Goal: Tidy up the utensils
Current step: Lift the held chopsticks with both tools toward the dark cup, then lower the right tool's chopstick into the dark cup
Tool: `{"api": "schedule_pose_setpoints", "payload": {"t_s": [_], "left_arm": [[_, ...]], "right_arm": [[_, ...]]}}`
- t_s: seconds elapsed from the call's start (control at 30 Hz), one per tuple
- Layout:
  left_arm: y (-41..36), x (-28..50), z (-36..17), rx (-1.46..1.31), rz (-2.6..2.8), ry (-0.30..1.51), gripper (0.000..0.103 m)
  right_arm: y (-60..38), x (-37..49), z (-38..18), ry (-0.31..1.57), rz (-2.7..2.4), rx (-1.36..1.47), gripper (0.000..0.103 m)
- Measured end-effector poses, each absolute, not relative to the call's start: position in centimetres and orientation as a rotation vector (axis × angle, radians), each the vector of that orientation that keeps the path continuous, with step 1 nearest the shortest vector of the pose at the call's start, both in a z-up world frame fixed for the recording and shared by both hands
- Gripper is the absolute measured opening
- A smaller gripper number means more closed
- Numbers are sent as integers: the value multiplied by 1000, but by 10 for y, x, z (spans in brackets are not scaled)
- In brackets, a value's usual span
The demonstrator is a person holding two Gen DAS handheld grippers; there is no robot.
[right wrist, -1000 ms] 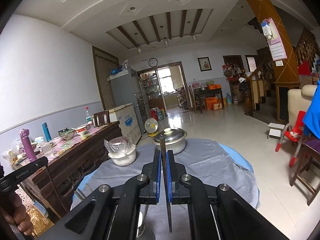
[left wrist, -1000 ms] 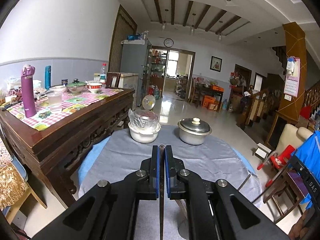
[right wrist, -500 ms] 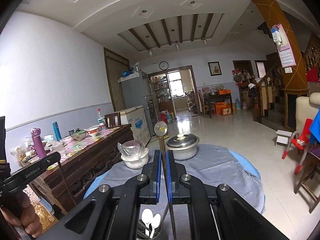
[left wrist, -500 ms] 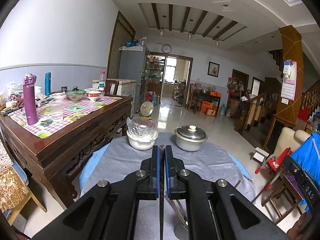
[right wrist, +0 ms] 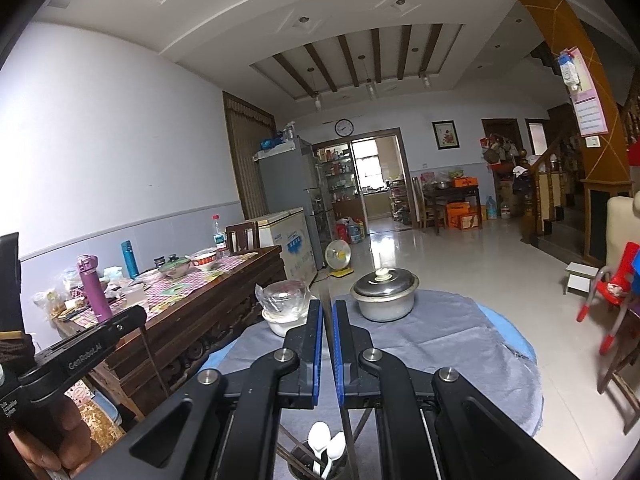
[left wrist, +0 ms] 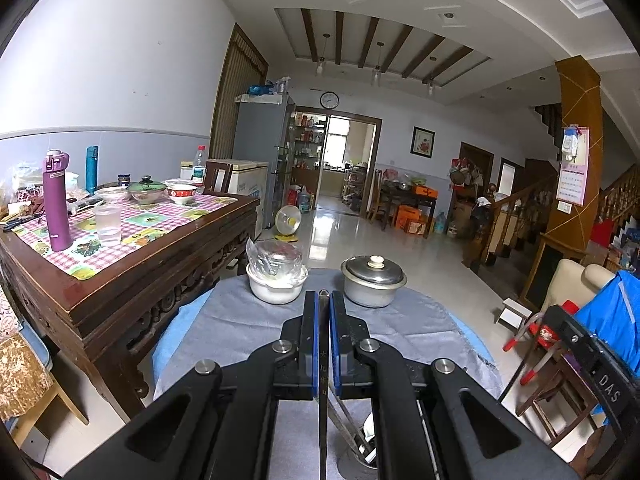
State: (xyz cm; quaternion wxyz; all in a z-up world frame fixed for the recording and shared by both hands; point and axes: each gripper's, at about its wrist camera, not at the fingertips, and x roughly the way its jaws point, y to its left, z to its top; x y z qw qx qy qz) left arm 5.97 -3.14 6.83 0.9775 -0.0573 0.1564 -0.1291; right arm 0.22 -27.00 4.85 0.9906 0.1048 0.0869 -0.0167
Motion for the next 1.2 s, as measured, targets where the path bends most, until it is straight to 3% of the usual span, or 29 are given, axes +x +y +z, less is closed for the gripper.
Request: {"api": "schedule_pose_setpoints", "payload": {"t_s": [0.4, 0.57, 0.63, 0.7, 0.73, 0.83, 0.9, 0.97, 1.2], "left_arm": [[-44, 68, 68, -106, -302, 311, 5], [-31, 76, 55, -143, -297, 356, 5], [-26, 80, 50, -156, -281, 365, 5], [-23, 82, 47, -167, -276, 378, 5], [-21, 82, 46, -167, -272, 381, 5], [-19, 79, 41, -159, -260, 380, 5], [-17, 79, 39, -157, -257, 386, 5], [-16, 78, 36, -163, -258, 397, 5], [-20, 76, 31, -167, -271, 419, 5]], "right_arm": [[-275, 20, 40, 216, -41, 189, 6], [-309, 43, -2, 396, 14, 281, 7], [-316, 56, -28, 495, 85, 323, 20], [-322, 65, -60, 568, 157, 381, 66], [-323, 66, -73, 591, 178, 387, 72], [-317, 64, -115, 658, 196, 328, 69], [-314, 62, -135, 691, 183, 291, 54], [-314, 57, -153, 716, 177, 276, 48], [-323, 53, -174, 747, 173, 298, 44]]}}
